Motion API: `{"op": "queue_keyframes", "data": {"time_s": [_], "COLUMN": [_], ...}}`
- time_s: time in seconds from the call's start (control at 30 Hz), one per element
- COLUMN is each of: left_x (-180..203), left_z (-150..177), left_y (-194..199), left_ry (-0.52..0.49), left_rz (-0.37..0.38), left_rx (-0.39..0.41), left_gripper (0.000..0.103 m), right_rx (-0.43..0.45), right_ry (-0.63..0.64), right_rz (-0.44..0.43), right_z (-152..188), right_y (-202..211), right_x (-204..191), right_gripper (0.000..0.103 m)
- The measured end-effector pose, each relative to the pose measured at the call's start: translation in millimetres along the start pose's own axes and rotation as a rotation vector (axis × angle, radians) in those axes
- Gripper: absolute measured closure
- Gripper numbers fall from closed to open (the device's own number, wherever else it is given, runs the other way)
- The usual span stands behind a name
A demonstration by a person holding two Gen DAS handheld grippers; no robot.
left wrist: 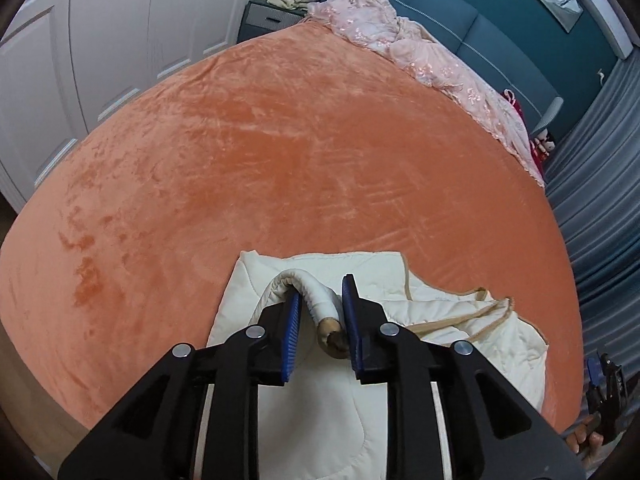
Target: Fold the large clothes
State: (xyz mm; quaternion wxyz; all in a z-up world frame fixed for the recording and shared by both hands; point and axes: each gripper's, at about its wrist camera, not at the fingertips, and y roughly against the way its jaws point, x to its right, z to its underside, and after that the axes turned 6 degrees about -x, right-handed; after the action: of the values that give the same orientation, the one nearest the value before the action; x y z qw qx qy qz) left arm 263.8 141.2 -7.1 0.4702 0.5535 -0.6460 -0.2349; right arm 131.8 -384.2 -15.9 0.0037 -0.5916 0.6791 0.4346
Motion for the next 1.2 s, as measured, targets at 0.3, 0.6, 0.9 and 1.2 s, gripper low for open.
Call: {"op": "queue_keyframes", "data": {"time_s": [0.3, 0.6, 0.9, 1.2], "left_x": [29, 36, 61, 64], "left_z": [0, -21, 23, 31], "left_y": [4, 15, -70, -119], "left_ry": [-0.202, -0.249, -0.294, -0.28], "left_rz": [-0.131, -0.184, -0.11, -0.163], "left_rx": [0.081, 0.137, -0.094, -0.148], "left_gripper": [0.023, 0.032, 0.047, 0.047], "right_rx": [-0.223, -0.286, -0.314, -0.126], "right_ry": [0.053, 0.091, 0.11, 0.254], "right_rz": [0.105, 0.117, 0.209, 0.186], "right_z": [22, 30, 32, 28], "right_y": [-53, -86, -100, -60], "right_x": [17, 12, 9, -60], "right_gripper": [0.049, 0.092, 0.089, 0.08]}}
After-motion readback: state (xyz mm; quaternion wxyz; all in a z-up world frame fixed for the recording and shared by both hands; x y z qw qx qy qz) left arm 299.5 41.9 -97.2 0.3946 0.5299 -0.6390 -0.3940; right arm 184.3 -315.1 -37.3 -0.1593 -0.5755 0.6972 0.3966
